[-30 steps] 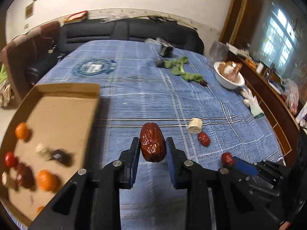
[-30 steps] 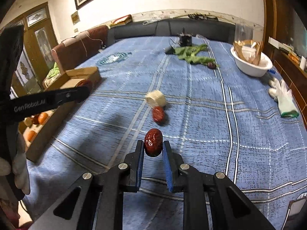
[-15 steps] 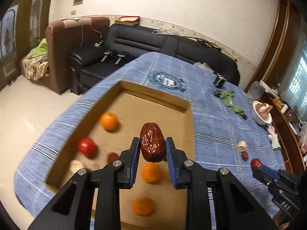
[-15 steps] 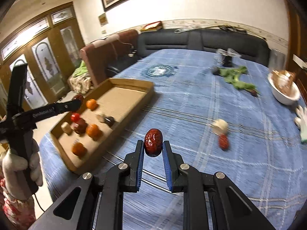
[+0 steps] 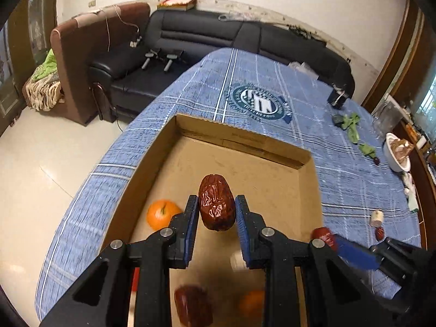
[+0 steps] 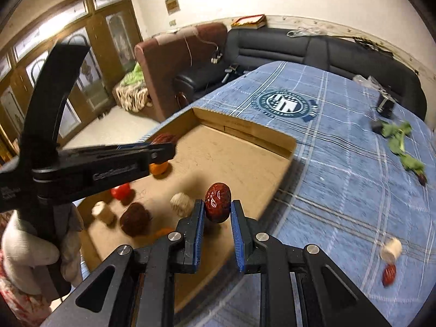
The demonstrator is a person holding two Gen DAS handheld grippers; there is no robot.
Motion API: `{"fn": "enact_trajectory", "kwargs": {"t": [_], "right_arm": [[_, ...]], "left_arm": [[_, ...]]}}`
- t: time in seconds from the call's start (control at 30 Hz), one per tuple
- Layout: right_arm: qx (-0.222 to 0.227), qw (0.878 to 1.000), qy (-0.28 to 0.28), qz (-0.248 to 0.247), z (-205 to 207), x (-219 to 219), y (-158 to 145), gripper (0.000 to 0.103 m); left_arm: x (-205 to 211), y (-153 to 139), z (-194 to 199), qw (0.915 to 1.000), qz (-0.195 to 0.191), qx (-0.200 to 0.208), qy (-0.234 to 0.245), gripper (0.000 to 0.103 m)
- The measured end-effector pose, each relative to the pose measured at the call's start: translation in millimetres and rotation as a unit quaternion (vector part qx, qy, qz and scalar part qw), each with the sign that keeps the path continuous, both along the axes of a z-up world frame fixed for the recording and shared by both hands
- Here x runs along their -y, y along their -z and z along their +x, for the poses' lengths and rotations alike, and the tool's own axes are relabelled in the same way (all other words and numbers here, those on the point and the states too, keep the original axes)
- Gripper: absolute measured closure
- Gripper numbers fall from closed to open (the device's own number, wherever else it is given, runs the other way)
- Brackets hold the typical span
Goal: Organize fruits
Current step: 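Carry both red dates into the tray and open both tools, then move both tools back toward the last red date and yam chunk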
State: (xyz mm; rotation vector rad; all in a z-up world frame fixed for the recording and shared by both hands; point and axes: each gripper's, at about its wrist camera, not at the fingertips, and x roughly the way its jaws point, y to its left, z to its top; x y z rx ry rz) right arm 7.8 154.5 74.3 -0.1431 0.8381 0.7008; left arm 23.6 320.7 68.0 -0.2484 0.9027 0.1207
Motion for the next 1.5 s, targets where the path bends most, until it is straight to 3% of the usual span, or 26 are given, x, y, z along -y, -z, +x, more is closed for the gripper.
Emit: {"fn": "enact_trajectory", "kwargs": {"t": [0.17, 0.4, 0.67, 0.73, 0.83, 0.97, 1.1, 1.2, 1.3, 1.5], "right_arm": [[-0.018, 1.0, -0.002, -0.019, 27.6, -24.3, 18.0, 0.081], [-0.033, 0.999, -0.004, -0.026, 45.8, -34.4, 35.2, 0.08], [-0.044, 0.999, 0.0, -0.012, 45.3, -33.5, 39.9, 0.077], [-0.041, 0.999, 0.006, -0.006, 42.2, -29.3, 35.5, 0.077], [-0.027, 0.999, 0.018, 0.015, 32.0, -12.3, 18.9, 0.077], [-0.007, 0.998, 0.057, 0.041, 15.4, 25.0, -1.9, 0.076], [-0.005, 0.99, 0.111, 0.086, -2.8, 74.7, -10.9, 0.073], [0.002, 0.983, 0.156, 0.101, -18.5, 109.2, -10.4, 0.072], [0.012, 0.973, 0.2, 0.113, -34.7, 140.0, -7.5, 0.07], [0.002, 0.958, 0.26, 0.12, -44.7, 186.2, 7.2, 0.068]], "left_arm": [[-8.5, 21.8, 26.9, 0.999, -0.017, -0.041, 0.0, 0.077], [-13.1, 29.7, 29.1, 0.9986, -0.025, -0.047, -0.001, 0.076], [-18.8, 12.6, 9.6, 0.9993, -0.023, -0.016, -0.024, 0.047], [-17.9, 3.8, 0.2, 0.9993, -0.014, -0.007, -0.034, 0.033], [-15.4, -11.9, -14.8, 0.9985, 0.006, 0.002, -0.055, 0.023], [-1.8, -35.1, -53.1, 0.9956, 0.014, 0.046, -0.08, 0.023], [32.1, -56.0, -94.0, 0.9875, 0.063, 0.102, -0.102, 0.022], [61.3, -65.5, -118.0, 0.9769, 0.112, 0.137, -0.119, 0.022], [84.2, -66.5, -129.5, 0.9738, 0.133, 0.144, -0.115, 0.022], [122.6, -60.3, -128.6, 0.9812, 0.137, 0.119, -0.068, 0.022]]}}
